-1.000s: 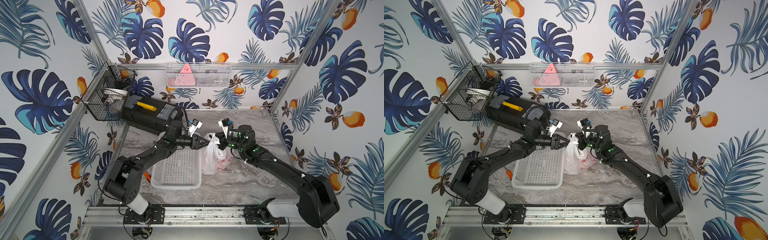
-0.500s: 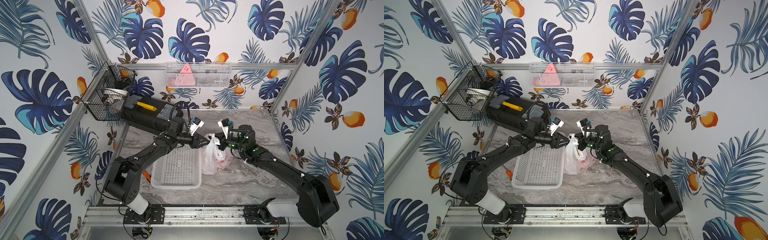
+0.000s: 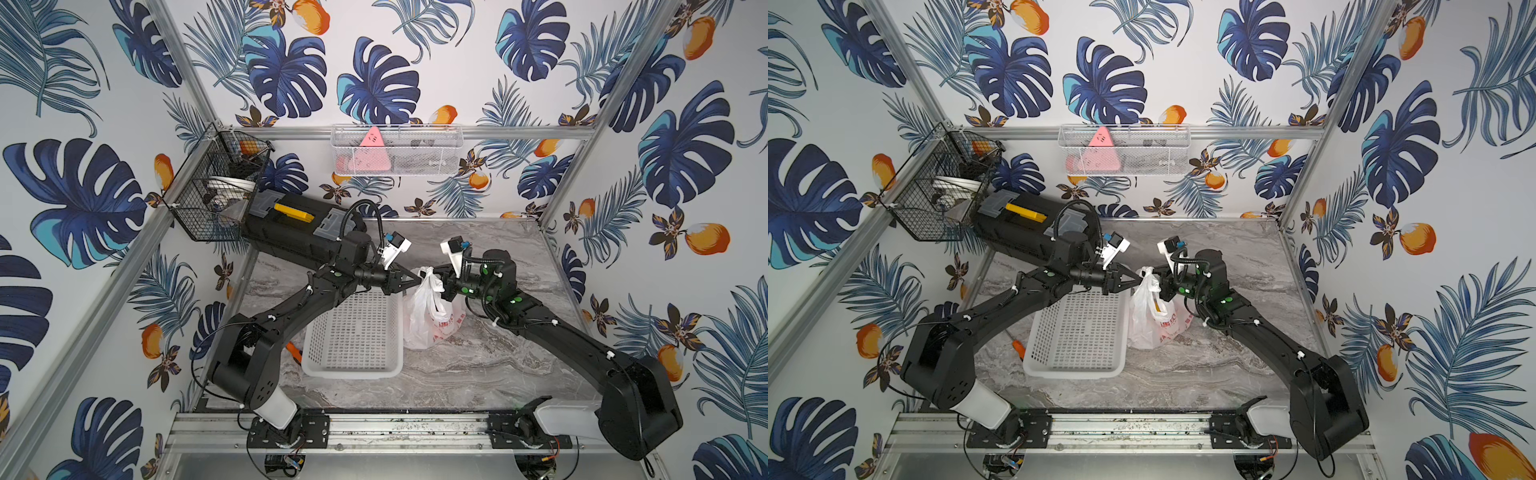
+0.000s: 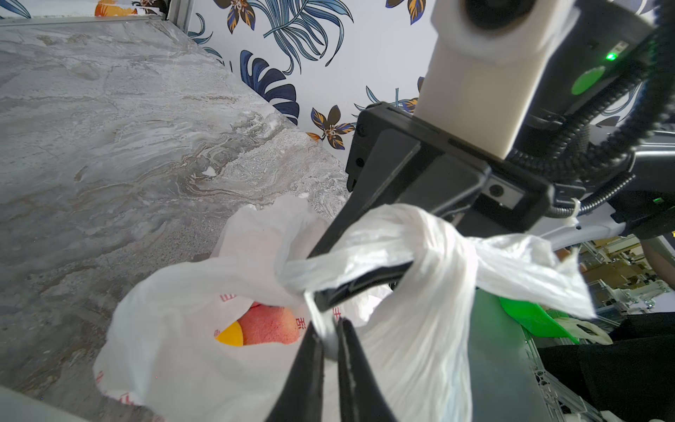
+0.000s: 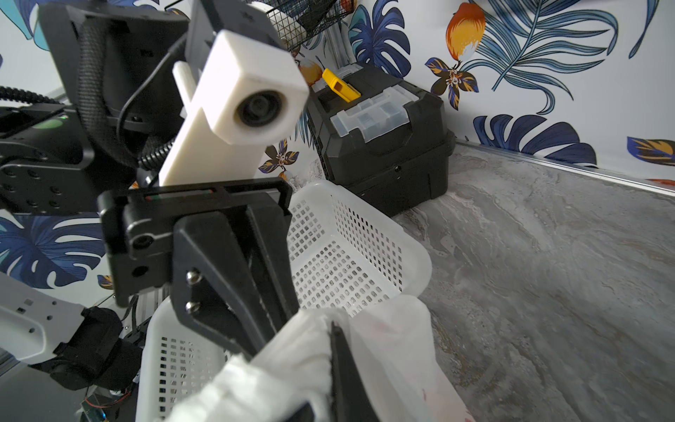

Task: Place the peach into a plastic bag & tie a knot
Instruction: Tie the plastic bag at the center of the board.

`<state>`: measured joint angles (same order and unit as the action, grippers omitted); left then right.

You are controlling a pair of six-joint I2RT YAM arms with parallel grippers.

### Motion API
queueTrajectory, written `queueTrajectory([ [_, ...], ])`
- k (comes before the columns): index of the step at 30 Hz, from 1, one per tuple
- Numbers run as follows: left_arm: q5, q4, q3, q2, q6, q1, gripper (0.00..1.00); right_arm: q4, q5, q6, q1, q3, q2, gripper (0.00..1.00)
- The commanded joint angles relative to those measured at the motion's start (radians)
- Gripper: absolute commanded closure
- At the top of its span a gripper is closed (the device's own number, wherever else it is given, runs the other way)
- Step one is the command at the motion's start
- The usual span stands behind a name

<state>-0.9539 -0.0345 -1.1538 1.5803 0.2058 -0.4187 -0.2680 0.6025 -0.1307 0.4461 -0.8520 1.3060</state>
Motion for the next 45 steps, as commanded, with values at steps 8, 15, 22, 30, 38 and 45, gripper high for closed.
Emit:
queueTrajectory([
  [8,0.018,0.13,-0.028,-0.031,-0.106,0.018,1.0,0.013,0.029,0.023,-0.029,0.0,0.0,0.87],
  [15,0.015,0.091,-0.016,-0.035,-0.066,0.025,1.0,0.002,0.067,0.027,-0.032,-0.026,0.035,0.87],
  [22,0.086,0.11,-0.021,-0.064,-0.042,0.09,1.0,0.009,0.027,0.015,-0.055,-0.009,0.008,0.79],
  [30,0.044,0.031,0.002,-0.043,0.021,0.088,1.0,0.066,-0.009,-0.03,-0.055,-0.015,-0.034,0.72],
  [38,0.074,0.06,-0.011,-0.028,0.006,0.089,1.0,0.512,-0.265,-0.237,-0.053,-0.193,-0.096,0.65],
  [45,0.087,0.033,-0.011,-0.014,0.025,0.088,1.0,0.904,-0.249,-0.389,-0.037,-0.478,-0.037,0.55],
])
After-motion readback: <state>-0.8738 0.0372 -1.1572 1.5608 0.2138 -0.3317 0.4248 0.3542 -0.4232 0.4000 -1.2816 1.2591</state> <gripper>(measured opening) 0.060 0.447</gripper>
